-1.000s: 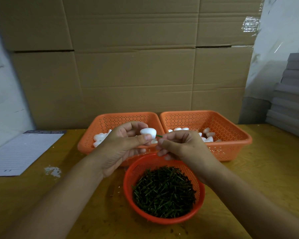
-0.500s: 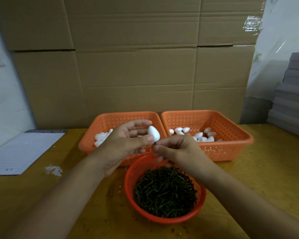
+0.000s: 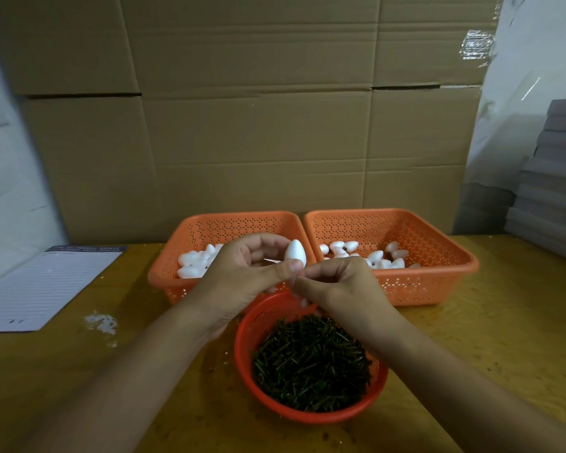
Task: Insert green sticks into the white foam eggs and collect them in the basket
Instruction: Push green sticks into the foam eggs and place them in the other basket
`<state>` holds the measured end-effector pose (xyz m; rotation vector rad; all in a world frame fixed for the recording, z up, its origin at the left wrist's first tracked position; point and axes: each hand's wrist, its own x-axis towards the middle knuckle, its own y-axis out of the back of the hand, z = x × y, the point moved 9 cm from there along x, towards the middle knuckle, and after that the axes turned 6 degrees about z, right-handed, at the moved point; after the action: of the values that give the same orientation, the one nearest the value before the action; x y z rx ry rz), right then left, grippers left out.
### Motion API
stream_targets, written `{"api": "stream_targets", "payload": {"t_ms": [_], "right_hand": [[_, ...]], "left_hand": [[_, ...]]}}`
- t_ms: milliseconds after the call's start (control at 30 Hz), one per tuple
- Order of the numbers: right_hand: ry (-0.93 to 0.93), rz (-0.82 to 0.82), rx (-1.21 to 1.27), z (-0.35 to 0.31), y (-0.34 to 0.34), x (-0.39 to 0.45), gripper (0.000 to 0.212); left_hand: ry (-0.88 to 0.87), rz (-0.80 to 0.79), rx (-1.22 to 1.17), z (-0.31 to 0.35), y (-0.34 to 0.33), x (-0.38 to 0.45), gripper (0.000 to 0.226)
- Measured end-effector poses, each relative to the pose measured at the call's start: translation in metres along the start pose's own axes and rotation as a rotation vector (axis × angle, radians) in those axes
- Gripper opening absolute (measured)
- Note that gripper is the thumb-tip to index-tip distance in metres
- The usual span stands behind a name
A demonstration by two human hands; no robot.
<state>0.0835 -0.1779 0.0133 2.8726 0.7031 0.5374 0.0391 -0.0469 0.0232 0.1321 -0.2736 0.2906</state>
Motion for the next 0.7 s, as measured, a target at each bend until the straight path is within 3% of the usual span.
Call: {"api": "stream_targets", "payload": {"t_ms": [433,700], "right_hand": [[-0.059,-0.144,0.114,-0.004,-0.009,-0.005,0.023],[-0.116,-0.236,0.239,-0.003,-0.020,-0.008,0.025]], "left_hand": [[0.085,-0.199,-0.163,-0.009,-0.005,0.002,0.034],[0.099,-0.244,-0.171,-0.004,-0.009,-0.003,0.035]]}}
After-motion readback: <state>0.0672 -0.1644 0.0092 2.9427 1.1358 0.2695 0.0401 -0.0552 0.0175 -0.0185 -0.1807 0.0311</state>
